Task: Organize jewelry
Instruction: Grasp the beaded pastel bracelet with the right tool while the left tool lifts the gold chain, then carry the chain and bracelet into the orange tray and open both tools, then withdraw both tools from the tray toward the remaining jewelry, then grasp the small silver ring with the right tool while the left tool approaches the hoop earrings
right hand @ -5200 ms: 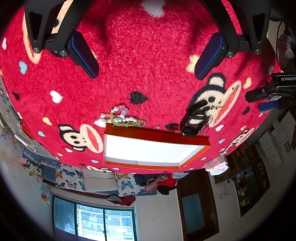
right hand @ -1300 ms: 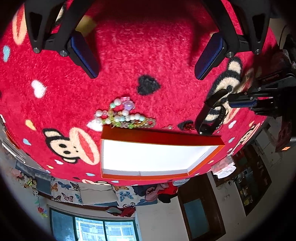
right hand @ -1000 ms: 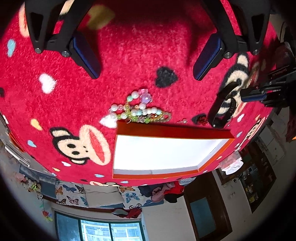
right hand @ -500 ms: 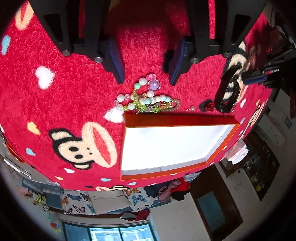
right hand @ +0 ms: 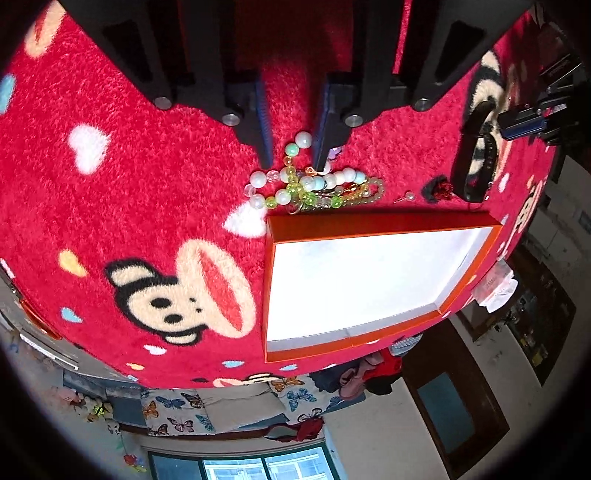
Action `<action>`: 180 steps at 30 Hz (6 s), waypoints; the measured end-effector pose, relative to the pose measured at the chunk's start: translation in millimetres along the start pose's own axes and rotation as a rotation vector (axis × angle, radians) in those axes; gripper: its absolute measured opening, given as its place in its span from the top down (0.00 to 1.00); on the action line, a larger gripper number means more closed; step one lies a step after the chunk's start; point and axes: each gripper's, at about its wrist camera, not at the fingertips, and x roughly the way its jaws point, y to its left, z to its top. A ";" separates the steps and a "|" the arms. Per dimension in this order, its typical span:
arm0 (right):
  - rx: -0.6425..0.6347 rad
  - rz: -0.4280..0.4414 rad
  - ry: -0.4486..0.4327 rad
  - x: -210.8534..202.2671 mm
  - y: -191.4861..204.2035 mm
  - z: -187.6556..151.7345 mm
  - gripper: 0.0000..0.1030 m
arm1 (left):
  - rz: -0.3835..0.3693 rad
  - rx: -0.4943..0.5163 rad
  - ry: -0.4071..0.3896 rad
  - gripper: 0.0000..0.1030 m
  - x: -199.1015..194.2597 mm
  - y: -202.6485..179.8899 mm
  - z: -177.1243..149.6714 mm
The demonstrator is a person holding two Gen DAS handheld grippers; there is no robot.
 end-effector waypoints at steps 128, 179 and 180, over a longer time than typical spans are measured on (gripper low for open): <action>-0.128 0.075 -0.080 -33.3 21.6 21.6 0.45 | -0.076 0.187 0.078 0.32 14.4 42.0 51.8; 0.012 -0.058 -0.079 -32.1 13.9 9.0 0.45 | -0.314 0.497 0.096 0.38 45.2 57.3 53.6; 0.012 -0.060 -0.079 -32.1 13.2 8.7 0.45 | -0.316 0.495 0.095 0.38 45.1 57.6 53.7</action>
